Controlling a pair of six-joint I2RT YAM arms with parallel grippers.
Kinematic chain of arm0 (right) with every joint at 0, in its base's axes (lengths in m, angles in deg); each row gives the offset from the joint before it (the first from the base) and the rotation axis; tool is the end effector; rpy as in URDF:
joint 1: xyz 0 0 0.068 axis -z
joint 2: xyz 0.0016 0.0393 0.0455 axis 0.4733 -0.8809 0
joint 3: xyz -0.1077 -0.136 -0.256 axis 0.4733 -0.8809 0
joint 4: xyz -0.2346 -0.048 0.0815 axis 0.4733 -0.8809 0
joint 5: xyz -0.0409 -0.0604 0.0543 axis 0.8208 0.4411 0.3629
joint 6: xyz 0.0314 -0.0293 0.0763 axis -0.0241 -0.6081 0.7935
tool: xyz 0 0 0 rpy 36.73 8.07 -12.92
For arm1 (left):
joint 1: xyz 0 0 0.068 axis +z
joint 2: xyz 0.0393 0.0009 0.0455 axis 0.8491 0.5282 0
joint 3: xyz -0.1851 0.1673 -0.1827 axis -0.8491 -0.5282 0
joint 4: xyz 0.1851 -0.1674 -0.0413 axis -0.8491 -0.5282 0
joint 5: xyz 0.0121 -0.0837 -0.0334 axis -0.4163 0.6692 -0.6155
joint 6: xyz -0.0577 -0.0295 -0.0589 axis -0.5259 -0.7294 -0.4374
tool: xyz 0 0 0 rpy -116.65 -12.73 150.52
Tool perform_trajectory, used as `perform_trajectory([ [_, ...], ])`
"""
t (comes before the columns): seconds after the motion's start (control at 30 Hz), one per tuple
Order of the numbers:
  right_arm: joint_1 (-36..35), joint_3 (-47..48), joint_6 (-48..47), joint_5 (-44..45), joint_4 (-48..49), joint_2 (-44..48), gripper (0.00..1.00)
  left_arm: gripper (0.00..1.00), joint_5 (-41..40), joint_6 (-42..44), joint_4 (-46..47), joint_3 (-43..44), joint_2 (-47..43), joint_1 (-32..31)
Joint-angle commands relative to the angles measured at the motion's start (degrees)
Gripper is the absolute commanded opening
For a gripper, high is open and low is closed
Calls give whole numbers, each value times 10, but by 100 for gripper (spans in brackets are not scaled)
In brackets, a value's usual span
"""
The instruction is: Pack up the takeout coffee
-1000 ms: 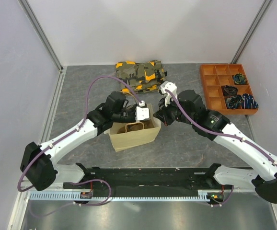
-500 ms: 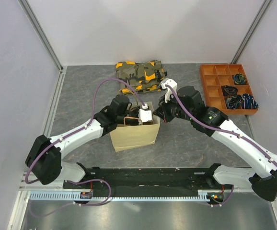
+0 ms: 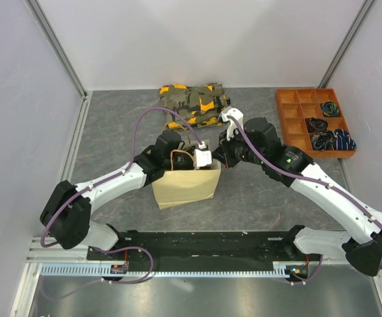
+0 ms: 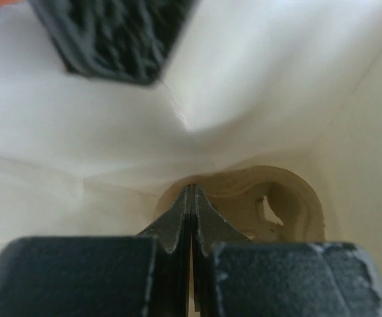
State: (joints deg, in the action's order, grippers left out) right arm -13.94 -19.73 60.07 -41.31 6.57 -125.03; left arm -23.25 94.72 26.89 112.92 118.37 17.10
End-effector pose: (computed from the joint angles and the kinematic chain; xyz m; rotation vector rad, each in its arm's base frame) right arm 0.1916 0.1912 0.3885 -0.6891 2.0003 0.7326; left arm 0.2195 -0.2472 0.2767 1.5588 1.3653 -0.6430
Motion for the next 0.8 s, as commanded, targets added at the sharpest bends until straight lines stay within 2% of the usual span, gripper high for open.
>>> perform_trajectory([
  [0.0, 1, 25, 4, -10, 12, -6, 0, 2, -9, -16, 55, 3, 25, -5],
  [0.5, 15, 27, 4, -7, 6, -4, 0, 2, -22, 12, 57, -3, 75, -5],
  [0.77, 19, 18, -5, -2, 2, 4, 0, 2, -11, -44, 55, 32, 80, 6],
])
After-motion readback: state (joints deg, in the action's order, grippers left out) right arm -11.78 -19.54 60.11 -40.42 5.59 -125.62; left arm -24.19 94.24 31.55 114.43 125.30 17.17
